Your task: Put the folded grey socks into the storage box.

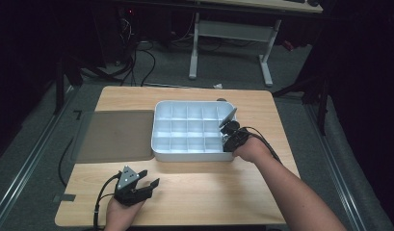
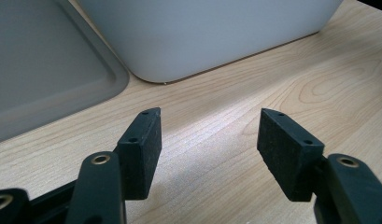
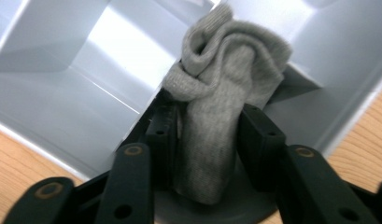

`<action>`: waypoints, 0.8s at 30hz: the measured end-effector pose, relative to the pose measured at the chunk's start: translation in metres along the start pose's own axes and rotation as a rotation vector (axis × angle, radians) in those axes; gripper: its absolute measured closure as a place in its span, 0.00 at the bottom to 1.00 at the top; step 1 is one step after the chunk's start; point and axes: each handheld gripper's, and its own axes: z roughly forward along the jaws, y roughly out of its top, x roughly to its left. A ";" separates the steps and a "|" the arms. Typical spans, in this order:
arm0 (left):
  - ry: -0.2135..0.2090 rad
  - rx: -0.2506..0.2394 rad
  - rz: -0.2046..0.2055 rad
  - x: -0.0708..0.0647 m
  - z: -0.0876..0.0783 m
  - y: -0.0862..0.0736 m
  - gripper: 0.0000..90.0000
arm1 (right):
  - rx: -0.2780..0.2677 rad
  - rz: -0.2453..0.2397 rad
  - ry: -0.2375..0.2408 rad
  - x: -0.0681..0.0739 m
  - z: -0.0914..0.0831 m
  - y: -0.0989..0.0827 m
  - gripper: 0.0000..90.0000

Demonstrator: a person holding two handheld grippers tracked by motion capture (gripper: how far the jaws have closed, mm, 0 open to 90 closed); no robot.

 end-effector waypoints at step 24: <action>0.001 0.000 0.000 0.001 -0.001 0.000 0.45 | 0.013 0.012 -0.033 -0.004 0.000 0.022 0.98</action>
